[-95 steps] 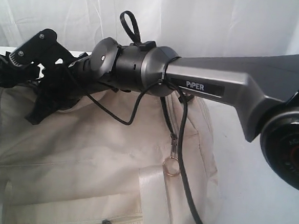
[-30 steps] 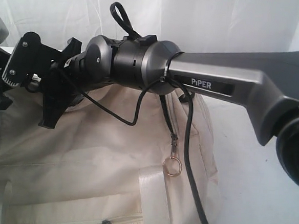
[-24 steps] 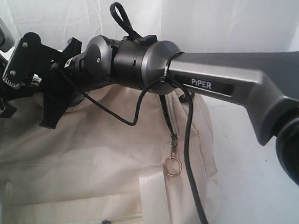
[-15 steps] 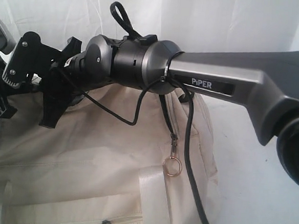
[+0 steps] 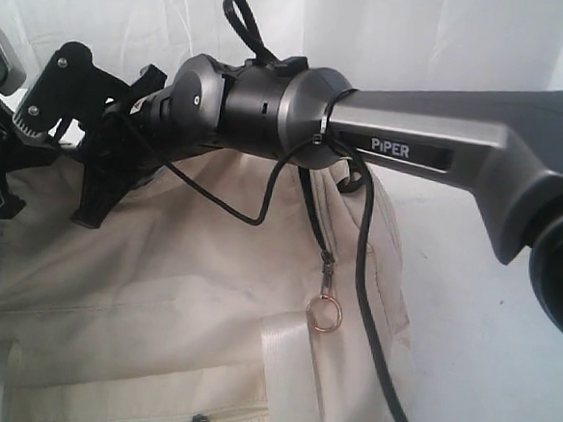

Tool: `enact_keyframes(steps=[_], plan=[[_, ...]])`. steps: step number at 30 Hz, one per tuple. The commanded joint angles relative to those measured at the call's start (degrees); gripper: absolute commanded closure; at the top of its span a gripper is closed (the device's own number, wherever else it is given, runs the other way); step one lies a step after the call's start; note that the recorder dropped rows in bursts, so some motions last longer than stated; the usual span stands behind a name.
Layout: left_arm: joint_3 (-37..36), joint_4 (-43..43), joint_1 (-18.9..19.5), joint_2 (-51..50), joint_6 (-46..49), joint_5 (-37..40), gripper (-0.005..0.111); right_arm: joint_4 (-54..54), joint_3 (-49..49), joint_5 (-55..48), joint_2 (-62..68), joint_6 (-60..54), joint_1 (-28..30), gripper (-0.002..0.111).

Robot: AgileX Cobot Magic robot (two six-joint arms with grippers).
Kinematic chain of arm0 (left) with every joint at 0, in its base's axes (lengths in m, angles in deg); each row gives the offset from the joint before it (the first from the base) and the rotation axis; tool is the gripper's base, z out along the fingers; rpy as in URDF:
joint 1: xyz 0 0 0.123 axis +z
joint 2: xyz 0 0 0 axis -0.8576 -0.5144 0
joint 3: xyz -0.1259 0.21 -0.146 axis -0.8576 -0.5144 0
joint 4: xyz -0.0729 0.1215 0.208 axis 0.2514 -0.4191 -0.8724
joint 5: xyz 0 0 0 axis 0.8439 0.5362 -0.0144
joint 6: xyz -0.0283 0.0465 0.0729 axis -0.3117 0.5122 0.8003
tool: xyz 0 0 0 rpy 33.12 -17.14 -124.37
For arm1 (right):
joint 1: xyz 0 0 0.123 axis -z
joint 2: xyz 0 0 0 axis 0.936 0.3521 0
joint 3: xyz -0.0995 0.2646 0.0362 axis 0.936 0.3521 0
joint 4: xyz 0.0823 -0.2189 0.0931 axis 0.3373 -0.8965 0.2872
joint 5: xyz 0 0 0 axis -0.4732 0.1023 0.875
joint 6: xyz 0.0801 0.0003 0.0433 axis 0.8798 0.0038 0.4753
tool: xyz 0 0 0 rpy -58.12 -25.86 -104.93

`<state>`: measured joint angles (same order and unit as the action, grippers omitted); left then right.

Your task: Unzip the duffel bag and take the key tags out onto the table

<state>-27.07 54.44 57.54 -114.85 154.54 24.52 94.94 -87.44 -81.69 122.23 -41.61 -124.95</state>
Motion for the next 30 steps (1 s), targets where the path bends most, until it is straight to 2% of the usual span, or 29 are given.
enact_keyframes(steps=[1,12,18,22,24,26,30], plan=[[0.05,-4.26,0.25,2.16,-1.86,0.48,0.107,-2.0,0.43,0.52,0.61,1.33,3.03,0.108],[0.05,-17.95,0.25,3.72,-14.9,1.27,0.107,-2.09,0.43,0.89,1.8,2.66,3.74,0.108],[0.05,-18.1,0.25,3.85,-14.9,1.07,0.107,-2.09,0.43,0.44,1.8,4.21,4.2,0.108],[0.05,-14.99,0.25,3.52,-14.9,0.28,0.107,-2.09,0.43,0.45,1.7,4.21,4.2,0.108],[0.05,-10.62,0.25,3.52,-14.12,-0.55,0.102,-2.09,0.43,0.45,1.7,4.21,4.2,0.108],[0.05,-6.87,0.25,3.52,-12.48,-1.4,0.091,-2.09,0.43,0.45,1.7,4.21,4.2,0.108],[0.05,-1.33,0.25,3.52,-9.74,-3.64,0.063,-1.8,0.43,0.45,1.7,4.21,3.98,0.108]])
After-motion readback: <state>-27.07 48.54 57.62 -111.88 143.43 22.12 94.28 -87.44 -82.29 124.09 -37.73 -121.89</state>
